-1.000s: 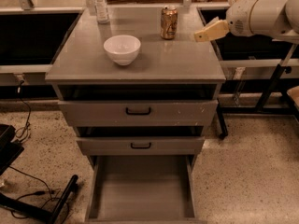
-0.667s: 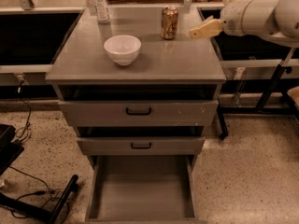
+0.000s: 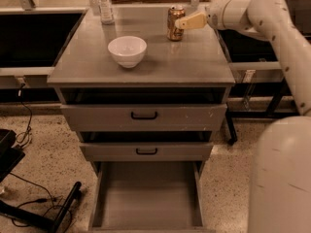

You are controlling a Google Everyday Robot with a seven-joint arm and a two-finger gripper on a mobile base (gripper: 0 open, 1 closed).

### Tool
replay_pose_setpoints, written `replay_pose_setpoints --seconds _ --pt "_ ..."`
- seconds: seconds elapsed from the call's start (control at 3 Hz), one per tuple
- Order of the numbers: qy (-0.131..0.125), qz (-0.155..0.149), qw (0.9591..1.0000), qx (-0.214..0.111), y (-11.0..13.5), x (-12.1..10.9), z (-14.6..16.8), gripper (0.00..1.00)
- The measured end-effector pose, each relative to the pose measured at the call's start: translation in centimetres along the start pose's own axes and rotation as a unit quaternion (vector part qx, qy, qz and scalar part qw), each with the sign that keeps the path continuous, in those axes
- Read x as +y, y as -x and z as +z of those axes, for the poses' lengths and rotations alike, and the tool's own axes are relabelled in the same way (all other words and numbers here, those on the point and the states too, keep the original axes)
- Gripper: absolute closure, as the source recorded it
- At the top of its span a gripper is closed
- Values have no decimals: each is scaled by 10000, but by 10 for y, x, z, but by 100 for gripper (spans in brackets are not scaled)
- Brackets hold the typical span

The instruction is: Place orange can into bottom drawer

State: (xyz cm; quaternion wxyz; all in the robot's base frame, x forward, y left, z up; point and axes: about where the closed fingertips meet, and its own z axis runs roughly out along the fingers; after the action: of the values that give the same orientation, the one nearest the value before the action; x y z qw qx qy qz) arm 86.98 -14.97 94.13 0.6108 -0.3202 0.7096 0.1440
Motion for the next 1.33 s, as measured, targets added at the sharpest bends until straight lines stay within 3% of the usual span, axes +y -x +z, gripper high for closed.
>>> replay_pose_setpoints --seconds 0.33,1.0,1.33 --pt "-21 164 9998 -90 7 -7 42 0" --pt "129 424 9981 -427 8 4 103 0" --pt "63 537 9974 -481 -4 1 116 19"
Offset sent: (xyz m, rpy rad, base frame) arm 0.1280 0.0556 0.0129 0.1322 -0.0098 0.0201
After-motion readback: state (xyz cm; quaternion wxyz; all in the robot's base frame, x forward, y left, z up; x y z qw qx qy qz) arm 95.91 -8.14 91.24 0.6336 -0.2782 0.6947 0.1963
